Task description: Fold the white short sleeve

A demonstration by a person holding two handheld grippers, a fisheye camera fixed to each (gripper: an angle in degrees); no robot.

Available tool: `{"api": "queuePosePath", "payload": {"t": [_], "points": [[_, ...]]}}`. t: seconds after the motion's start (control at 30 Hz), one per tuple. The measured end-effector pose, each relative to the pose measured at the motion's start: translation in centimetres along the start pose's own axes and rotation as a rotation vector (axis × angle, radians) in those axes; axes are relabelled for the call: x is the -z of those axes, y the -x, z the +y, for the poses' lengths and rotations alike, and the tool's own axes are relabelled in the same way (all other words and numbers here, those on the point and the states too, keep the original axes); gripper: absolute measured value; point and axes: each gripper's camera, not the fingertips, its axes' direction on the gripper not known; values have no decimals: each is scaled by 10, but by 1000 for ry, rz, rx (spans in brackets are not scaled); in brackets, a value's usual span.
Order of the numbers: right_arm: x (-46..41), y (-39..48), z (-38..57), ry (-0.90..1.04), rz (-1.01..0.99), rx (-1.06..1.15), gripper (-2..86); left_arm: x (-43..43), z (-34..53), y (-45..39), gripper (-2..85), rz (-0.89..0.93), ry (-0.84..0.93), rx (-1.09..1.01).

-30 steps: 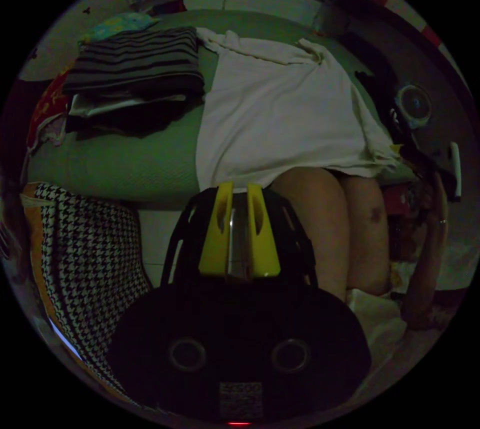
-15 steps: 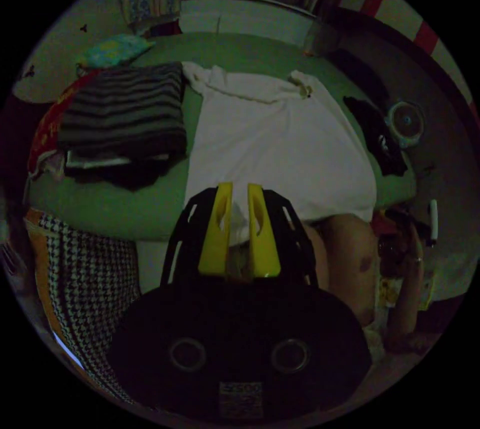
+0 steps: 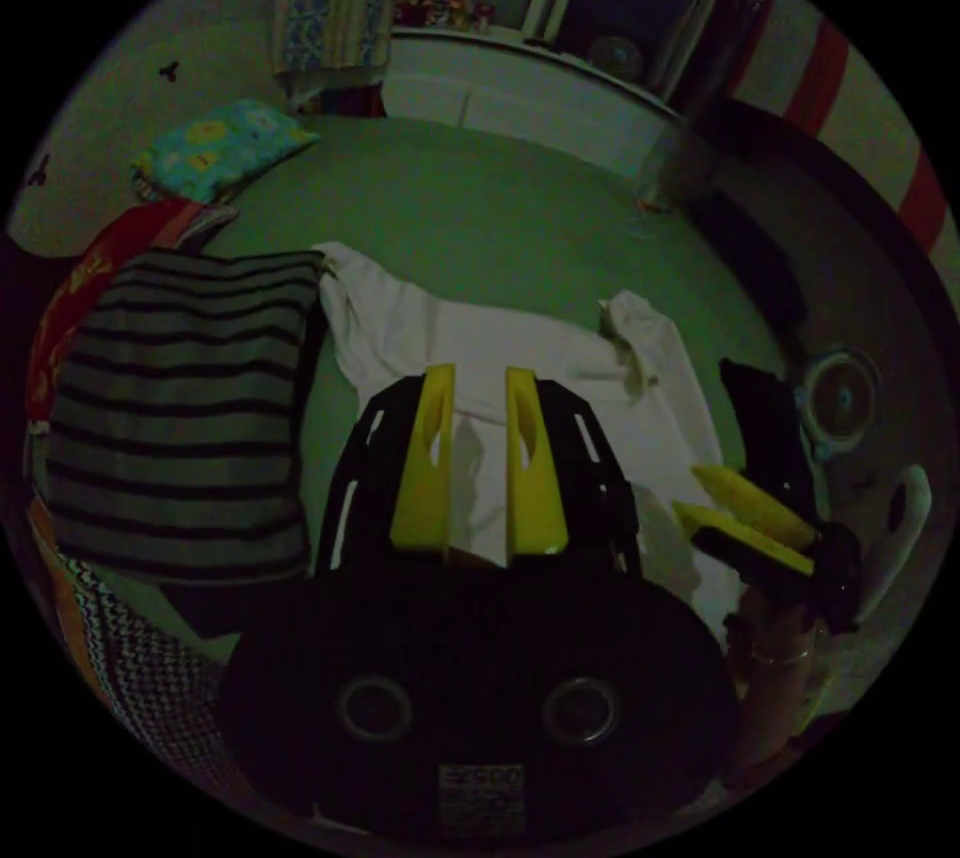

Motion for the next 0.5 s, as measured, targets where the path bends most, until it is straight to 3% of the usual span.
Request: {"api": "queuePosePath", "payload": {"t": [0.2,0.33,0.5], "points": [[-112,25,-109,177,141,138,63,-78,-77,28,80,-52,135,92],[-100,22,-191,66,113,113,-7,-96,-132,32,66,-133,133,114],[-107,3,-339,53,119,69,-12,-134,-217,23,61,-80,151,119]]}}
